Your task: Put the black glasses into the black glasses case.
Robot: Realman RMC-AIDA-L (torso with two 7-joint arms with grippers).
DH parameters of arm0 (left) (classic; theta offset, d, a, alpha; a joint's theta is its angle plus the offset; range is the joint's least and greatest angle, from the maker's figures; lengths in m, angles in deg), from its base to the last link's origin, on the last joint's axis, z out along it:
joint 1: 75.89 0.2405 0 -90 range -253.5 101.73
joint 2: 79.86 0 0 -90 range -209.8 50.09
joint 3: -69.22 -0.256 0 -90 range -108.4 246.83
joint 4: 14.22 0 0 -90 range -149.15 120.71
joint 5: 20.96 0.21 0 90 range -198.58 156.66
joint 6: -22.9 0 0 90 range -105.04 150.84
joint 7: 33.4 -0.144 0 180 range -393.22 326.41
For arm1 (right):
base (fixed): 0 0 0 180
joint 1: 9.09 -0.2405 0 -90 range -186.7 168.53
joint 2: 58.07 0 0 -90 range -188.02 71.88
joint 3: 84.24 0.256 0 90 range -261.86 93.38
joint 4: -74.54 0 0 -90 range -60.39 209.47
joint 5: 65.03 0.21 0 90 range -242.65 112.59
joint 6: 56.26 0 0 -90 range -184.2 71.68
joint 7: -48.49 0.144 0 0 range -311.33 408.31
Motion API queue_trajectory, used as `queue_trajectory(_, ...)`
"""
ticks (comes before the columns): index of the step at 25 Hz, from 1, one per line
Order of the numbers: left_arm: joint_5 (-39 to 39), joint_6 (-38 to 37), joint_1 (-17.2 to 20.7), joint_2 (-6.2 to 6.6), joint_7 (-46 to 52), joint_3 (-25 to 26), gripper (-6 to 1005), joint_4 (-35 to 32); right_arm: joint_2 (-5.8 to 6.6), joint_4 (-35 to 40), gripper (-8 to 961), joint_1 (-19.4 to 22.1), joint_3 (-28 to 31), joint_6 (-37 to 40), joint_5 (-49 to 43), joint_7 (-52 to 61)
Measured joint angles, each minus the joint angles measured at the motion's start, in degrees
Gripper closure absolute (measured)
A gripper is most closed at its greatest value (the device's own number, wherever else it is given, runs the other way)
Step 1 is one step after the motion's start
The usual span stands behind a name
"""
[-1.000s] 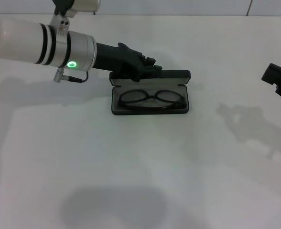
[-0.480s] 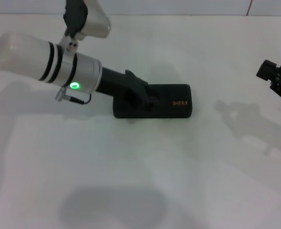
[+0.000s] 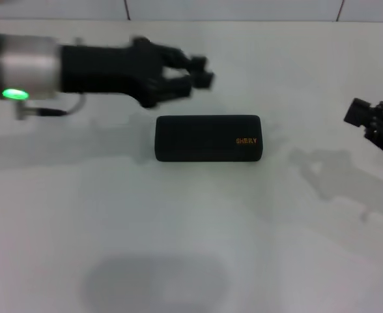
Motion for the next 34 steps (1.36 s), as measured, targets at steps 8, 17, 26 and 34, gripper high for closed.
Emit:
queue_trajectory(8, -8.2, -21.1, 6.1, 2.6, -12.3, 7.2, 582, 5.9, -0.73, 4.5, 735, -7.1, -2.4, 5.3, -11.6, 9.4)
queue_trajectory(17, -5.6, -22.6, 7.5, 2.46, -15.3, 7.7, 377, 10.9, -1.15, 7.3, 481, -13.0, -3.8, 11.5, -10.5, 15.1)
queue_trajectory(26, -5.4, -22.7, 7.6, 2.94, -17.0, 8.4, 345, 14.1, -1.26, 7.6, 211, -13.0, -5.4, 11.8, -10.4, 15.4)
queue_trajectory(34, -5.4, -23.0, 6.9, 2.96, -16.9, 8.4, 345, 18.1, -1.28, 7.7, 67, -12.6, -8.1, 11.9, -10.1, 11.3)
